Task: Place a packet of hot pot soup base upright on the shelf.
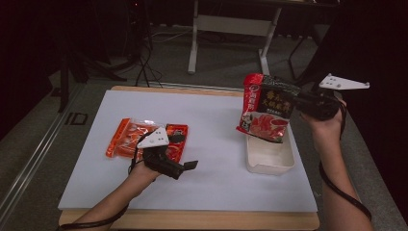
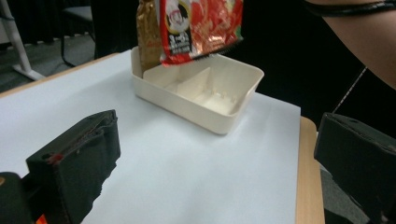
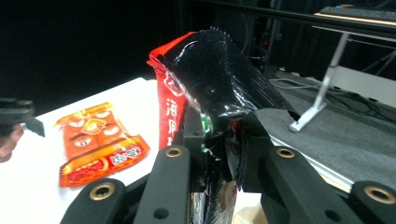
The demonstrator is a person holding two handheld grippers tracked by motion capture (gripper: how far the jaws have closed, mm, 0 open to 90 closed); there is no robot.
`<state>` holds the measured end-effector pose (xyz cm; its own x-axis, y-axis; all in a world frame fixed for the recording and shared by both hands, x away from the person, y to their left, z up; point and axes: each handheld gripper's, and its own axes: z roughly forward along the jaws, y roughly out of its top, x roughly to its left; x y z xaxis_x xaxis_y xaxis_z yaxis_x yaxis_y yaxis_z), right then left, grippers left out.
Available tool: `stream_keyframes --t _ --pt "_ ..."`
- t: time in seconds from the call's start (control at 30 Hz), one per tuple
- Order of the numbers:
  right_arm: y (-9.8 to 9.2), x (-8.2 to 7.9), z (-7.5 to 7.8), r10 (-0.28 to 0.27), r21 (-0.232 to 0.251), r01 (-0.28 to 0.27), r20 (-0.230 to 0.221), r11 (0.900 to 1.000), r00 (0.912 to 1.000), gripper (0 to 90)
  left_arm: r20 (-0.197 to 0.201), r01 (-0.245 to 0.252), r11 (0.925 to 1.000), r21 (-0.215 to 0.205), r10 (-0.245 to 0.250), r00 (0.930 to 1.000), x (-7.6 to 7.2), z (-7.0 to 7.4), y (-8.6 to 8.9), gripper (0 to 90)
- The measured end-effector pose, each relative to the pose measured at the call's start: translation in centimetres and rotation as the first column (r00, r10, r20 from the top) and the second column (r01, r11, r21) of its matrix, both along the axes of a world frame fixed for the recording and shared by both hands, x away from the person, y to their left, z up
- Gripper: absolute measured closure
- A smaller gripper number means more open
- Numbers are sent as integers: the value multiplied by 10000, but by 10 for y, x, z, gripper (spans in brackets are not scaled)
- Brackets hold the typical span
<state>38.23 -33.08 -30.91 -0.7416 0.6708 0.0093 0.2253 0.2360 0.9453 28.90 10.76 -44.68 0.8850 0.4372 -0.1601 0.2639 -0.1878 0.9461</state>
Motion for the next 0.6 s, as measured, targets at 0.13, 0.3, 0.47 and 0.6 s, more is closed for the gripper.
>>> stream_keyframes --t 0.13,0.3,0.47,0.6 --pt "-10 8 -3 -259 124 258 43 9996 9997 775 -57 -17 10000 95 18 10000 -5 -8 4 7" --pt "-25 18 -12 -582 256 584 -56 9980 9983 775 -184 46 9995 300 -40 9998 -12 -21 7 7" --pt "-37 25 -21 -826 287 827 -57 9962 9966 774 -291 -54 9999 107 57 9996 -15 -29 13 7" --pt "-45 32 -31 -967 215 970 -137 9951 9952 773 -383 -105 9997 200 113 9992 -17 -37 15 7"
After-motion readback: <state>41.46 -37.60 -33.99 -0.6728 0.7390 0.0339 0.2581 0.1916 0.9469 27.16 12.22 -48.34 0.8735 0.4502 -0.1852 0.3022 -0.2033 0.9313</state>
